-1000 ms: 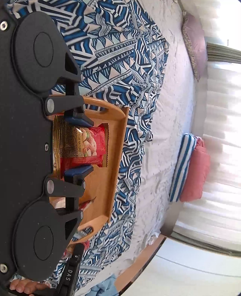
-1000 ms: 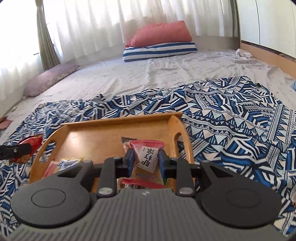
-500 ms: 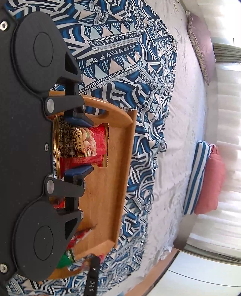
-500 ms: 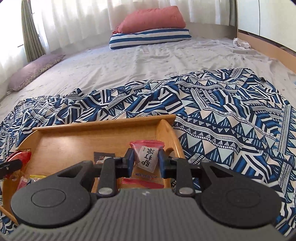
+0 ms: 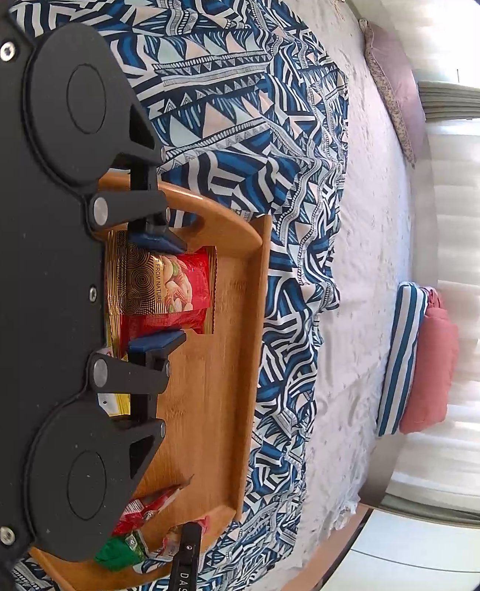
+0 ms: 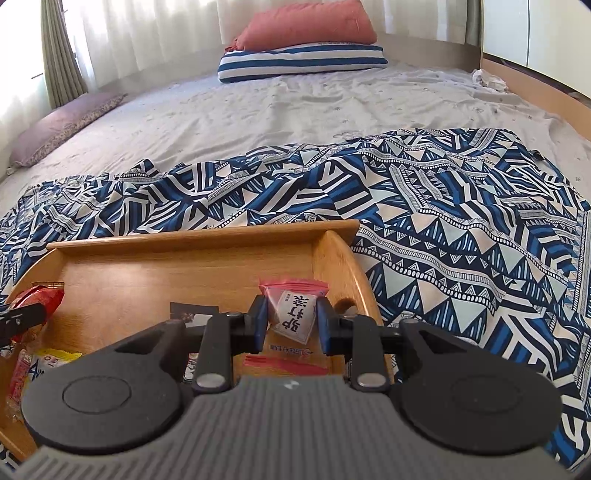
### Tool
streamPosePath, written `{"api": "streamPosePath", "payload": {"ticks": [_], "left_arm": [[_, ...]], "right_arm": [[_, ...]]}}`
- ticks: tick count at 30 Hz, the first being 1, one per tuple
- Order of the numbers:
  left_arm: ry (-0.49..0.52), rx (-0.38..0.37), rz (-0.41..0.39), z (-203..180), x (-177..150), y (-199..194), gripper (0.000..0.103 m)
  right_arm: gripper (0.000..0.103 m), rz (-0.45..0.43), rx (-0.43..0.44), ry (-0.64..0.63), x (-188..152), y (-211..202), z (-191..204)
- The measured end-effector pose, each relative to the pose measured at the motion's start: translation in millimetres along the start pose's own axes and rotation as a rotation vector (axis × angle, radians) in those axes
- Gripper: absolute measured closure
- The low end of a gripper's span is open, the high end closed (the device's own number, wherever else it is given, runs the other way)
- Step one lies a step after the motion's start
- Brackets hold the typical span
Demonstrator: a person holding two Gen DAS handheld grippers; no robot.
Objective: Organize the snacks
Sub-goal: 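Lower the red nut packet and pink-labelled packet into the tray with both tools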
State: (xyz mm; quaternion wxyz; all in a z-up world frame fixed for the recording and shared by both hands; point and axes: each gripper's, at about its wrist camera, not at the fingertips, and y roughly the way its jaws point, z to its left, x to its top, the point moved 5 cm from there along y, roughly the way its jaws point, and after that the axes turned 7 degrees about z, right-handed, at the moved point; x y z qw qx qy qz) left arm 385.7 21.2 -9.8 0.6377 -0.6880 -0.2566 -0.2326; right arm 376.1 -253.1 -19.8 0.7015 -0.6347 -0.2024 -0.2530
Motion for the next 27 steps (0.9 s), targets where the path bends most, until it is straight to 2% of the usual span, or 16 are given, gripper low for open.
{"api": "streamPosePath", "payload": {"ticks": [19, 23, 24, 25, 27], "left_arm": [[-0.014, 0.008, 0.027, 2.2, -5.7, 10.8, 0.06], [-0.001, 0.016, 0.027, 0.7, -5.7, 10.1, 0.059], [-0.002, 0.016, 0.029, 0.5, -5.8, 9.9, 0.059], [-0.003, 0.015, 0.03, 0.7, -5.7, 9.6, 0.059], [-0.009, 0.013, 0.033, 1.1, -5.4, 8.6, 0.058]], "right_arm": [[0.069, 0.019, 0.009, 0.003, -7.2, 7.4, 0.8], [0.065, 0.016, 0.013, 0.01, -7.7, 7.2, 0.2], [0.064, 0.017, 0.014, 0.014, -7.8, 6.8, -0.2], [0.057, 0.017, 0.017, 0.017, -7.8, 6.5, -0.3], [0.055, 0.015, 0.024, 0.03, -8.2, 4.8, -1.6]]}}
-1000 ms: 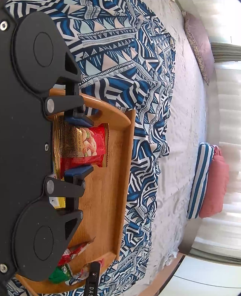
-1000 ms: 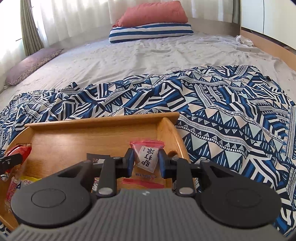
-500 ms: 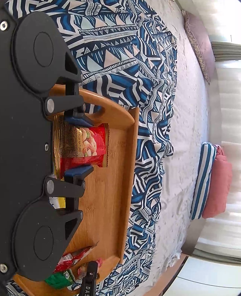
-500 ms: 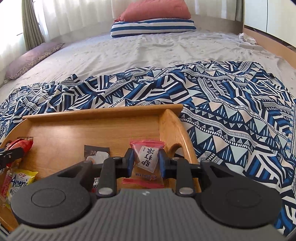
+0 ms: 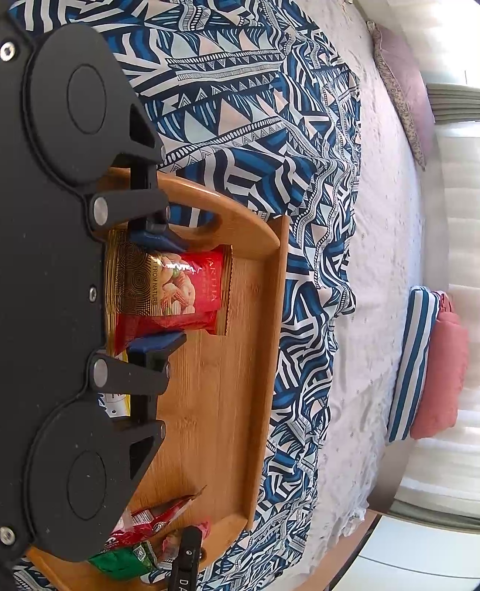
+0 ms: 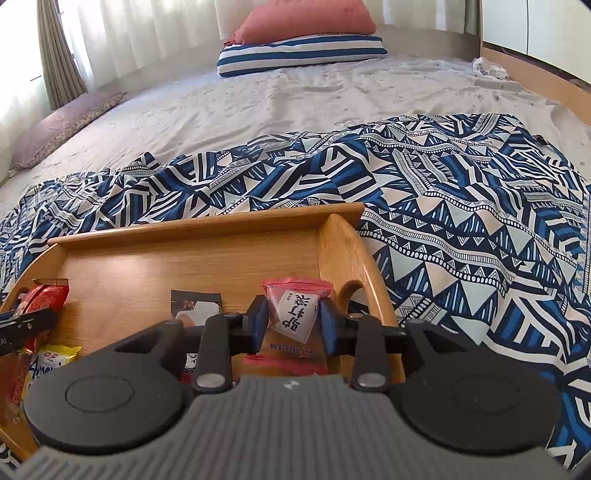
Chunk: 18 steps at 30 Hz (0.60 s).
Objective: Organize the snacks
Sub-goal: 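Lower the red nut packet and pink-labelled packet into the tray with both tools, then open both tools to release the packets onto the tray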
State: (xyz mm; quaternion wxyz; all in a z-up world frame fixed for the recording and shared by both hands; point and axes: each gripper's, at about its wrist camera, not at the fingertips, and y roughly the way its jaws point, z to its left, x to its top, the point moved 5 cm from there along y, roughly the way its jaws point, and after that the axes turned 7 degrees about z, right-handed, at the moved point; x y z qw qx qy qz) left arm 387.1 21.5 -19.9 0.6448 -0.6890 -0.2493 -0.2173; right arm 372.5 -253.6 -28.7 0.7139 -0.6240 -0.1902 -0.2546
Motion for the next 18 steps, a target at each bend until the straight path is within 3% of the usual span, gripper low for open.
{"api": "streamPosePath", "payload": {"ticks": [4, 6, 18], "left_arm": [[0.002, -0.005, -0.006, -0.6, -0.4, -7.8, 0.045], [0.013, -0.002, -0.023, -2.2, -0.4, -15.8, 0.033], [0.073, -0.016, -0.112, -9.9, -19.0, -89.6, 0.009]], "right_arm": [[0.05, -0.008, 0.014, 0.021, 0.2, -7.3, -2.2], [0.049, -0.014, 0.017, 0.021, 0.1, -12.6, -2.3], [0.027, -0.079, 0.032, 0.007, -11.9, -71.6, 2.1]]}}
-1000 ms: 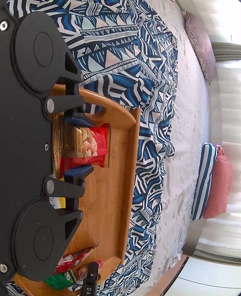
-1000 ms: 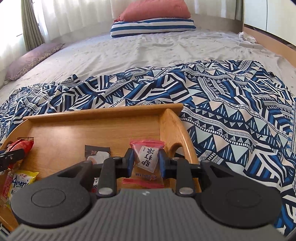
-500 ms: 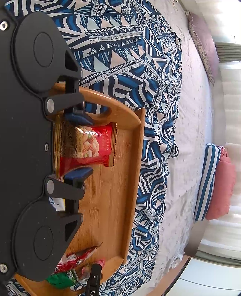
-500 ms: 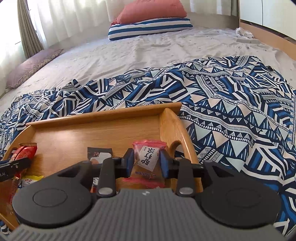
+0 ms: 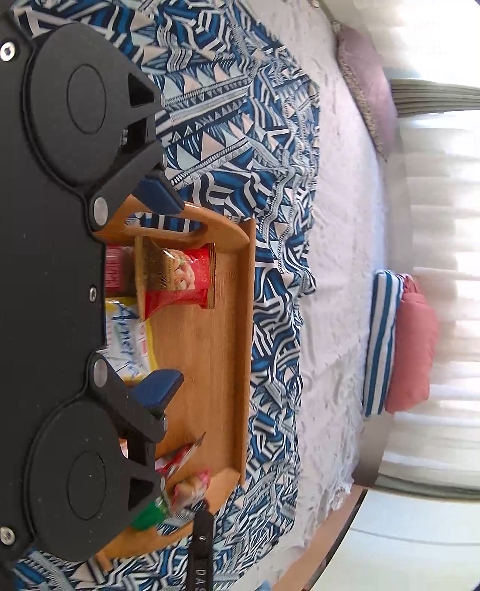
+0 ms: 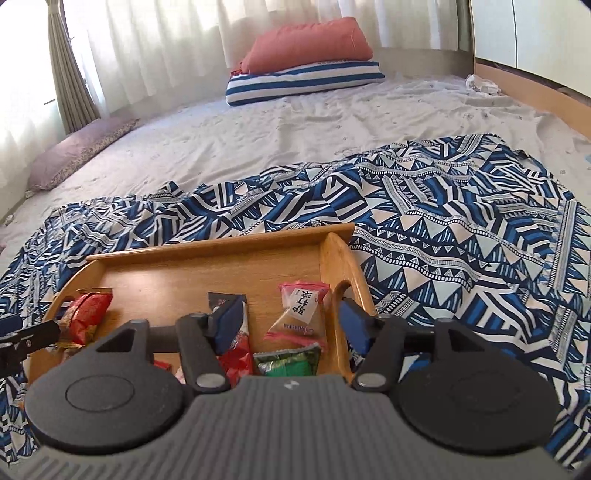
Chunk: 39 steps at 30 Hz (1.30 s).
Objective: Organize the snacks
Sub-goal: 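Open both tools to release the packets onto the tray, then withdraw both tools from the tray back toward the snack pile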
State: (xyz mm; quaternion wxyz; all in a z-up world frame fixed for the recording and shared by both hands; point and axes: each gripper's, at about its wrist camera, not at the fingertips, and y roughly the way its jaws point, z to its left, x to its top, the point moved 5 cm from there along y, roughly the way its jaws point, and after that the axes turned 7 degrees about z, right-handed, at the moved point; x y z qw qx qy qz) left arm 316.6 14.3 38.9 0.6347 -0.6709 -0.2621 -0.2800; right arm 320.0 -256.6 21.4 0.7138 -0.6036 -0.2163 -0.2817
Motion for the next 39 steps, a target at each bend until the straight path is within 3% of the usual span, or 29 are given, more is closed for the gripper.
{"api": "streamPosePath", "payload": {"ticks": [5, 19, 33, 39], "left_arm": [[0.034, 0.008, -0.045, -3.2, -16.5, -37.7, 0.006], [0.04, -0.036, -0.075, -7.7, -78.9, -121.6, 0.003], [0.074, -0.045, -0.018, -25.0, -145.8, -151.2, 0.002], [0.044, -0.062, 0.022, -23.6, -169.2, -153.0, 0.002]], "right_arm": [[0.015, -0.036, 0.004, -0.041, -12.4, -32.1, 5.8], [0.007, -0.068, 0.118, -0.103, -78.8, -101.9, 28.3], [0.001, -0.11, 0.134, -0.264, -148.5, -142.9, 55.8], [0.0, -0.109, 0.131, -0.325, -177.6, -149.0, 64.5]]}}
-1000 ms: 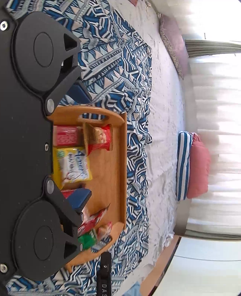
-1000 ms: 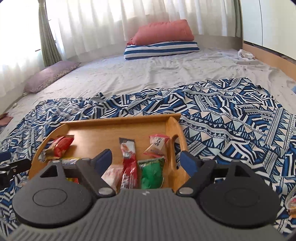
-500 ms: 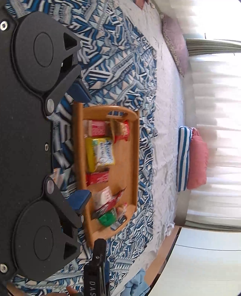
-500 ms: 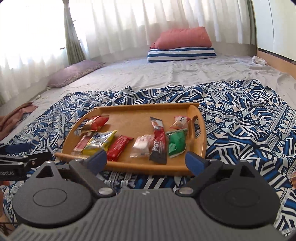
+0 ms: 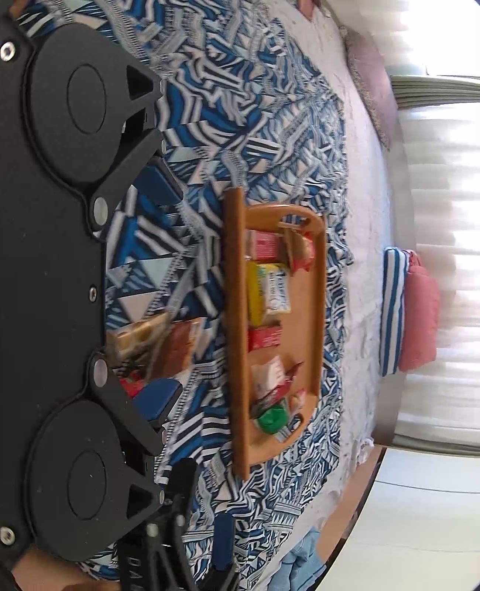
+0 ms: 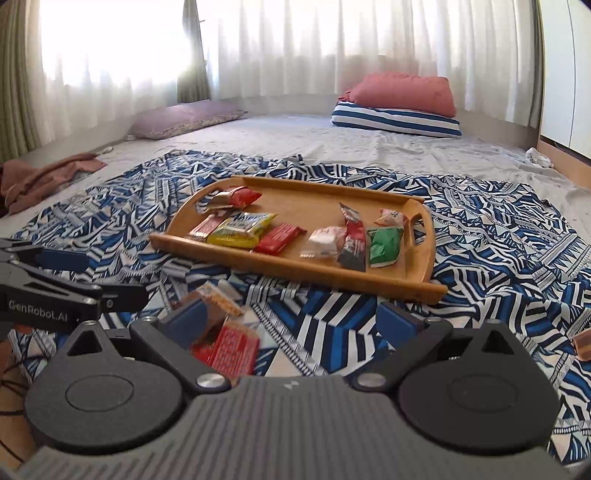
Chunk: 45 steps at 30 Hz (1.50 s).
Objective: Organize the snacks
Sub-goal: 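Withdraw both tools from the tray back toward the snack pile, then grasp the cream wafer packet with the left tool while the right tool grasps a red-printed packet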
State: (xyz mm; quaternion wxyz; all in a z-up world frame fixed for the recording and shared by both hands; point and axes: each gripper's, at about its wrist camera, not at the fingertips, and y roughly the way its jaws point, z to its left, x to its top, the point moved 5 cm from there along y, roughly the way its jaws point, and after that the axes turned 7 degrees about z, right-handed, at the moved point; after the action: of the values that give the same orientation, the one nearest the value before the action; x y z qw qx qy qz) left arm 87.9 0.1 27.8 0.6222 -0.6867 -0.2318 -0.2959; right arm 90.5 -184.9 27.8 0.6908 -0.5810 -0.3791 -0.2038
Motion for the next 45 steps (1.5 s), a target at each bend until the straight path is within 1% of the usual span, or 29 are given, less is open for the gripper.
{"api": "streamPosePath", "payload": {"ticks": [2, 4, 6, 7, 9, 11, 12, 16, 17, 20, 23, 25, 26, 27, 30, 33, 35, 39, 40, 43, 45], "left_arm": [[-0.005, -0.011, 0.013, 0.1, -7.0, 1.6, 0.004], [-0.012, -0.024, 0.032, -0.5, -12.9, 4.3, 0.01], [-0.018, -0.048, 0.062, -2.3, -17.8, 10.0, 0.023], [-0.024, -0.057, 0.077, -2.8, -19.8, 13.0, 0.026], [-0.039, -0.075, 0.104, -5.2, -22.4, 19.6, 0.035], [-0.048, -0.088, 0.118, -7.4, -23.1, 25.4, 0.041], [-0.049, -0.09, 0.125, -8.8, -23.0, 28.5, 0.043], [-0.047, -0.084, 0.138, -15.0, -22.9, 41.4, 0.045], [-0.049, -0.078, 0.14, -16.2, -23.1, 44.5, 0.048], [-0.045, -0.048, 0.123, -19.3, -22.1, 49.1, 0.05], [-0.04, -0.034, 0.11, -21.1, -21.9, 51.3, 0.055], [-0.032, -0.034, 0.1, -21.8, -22.7, 51.1, 0.065], [-0.024, -0.034, 0.097, -22.6, -23.2, 50.4, 0.076], [-0.015, -0.037, 0.096, -23.5, -23.6, 49.9, 0.079], [0.002, -0.03, 0.086, -24.0, -24.8, 45.6, 0.079], [0.011, -0.015, 0.074, -22.3, -26.4, 40.9, 0.079], [0.007, -0.004, 0.073, -19.4, -28.0, 38.9, 0.079], [-0.028, 0.001, 0.074, -10.1, -31.7, 37.2, 0.079], [-0.037, -0.001, 0.074, -8.2, -32.6, 36.7, 0.079], [-0.051, -0.005, 0.071, -4.2, -34.3, 34.7, 0.079], [-0.054, -0.007, 0.071, -3.0, -34.9, 33.9, 0.079]], "right_arm": [[0.0, 0.008, 0.003, -0.007, -7.5, 0.2, 3.8], [0.0, 0.015, 0.005, -0.007, -14.2, 0.7, 6.4], [0.0, 0.02, 0.006, -0.005, -20.4, 1.2, 8.5], [0.0, 0.023, 0.008, -0.004, -22.8, 1.7, 9.0], [0.0, 0.029, 0.008, -0.004, -26.8, 3.1, 10.4], [0.0, 0.034, 0.005, -0.007, -30.4, 3.9, 11.2], [0.0, 0.037, 0.003, -0.01, -32.2, 4.2, 11.4], [0.0, 0.048, -0.004, -0.02, -37.8, 6.5, 12.2], [0.0, 0.051, -0.006, -0.021, -38.6, 7.8, 12.4], [0.0, 0.06, -0.004, -0.015, -41.1, 10.4, 12.0], [0.0, 0.067, 0.0, -0.015, -43.1, 12.4, 12.9], [0.0, 0.072, 0.0, -0.019, -43.6, 14.7, 14.2], [0.0, 0.075, 0.0, -0.021, -43.7, 15.8, 15.0], [0.0, 0.076, 0.001, -0.023, -43.8, 16.8, 15.8], [0.0, 0.07, 0.001, -0.007, -42.0, 19.4, 16.7], [0.005, 0.035, -0.001, 0.038, -39.2, 19.4, 14.6], [0.01, 0.029, 0.001, 0.066, -36.6, 21.3, 13.3], [0.014, 0.041, 0.045, 0.092, -33.2, 26.2, 15.6], [0.017, 0.044, 0.054, 0.094, -32.5, 28.0, 17.0], [0.023, 0.063, 0.056, 0.094, -31.1, 34.4, 21.9], [0.024, 0.079, 0.057, 0.1, -30.4, 39.6, 24.3]]}}
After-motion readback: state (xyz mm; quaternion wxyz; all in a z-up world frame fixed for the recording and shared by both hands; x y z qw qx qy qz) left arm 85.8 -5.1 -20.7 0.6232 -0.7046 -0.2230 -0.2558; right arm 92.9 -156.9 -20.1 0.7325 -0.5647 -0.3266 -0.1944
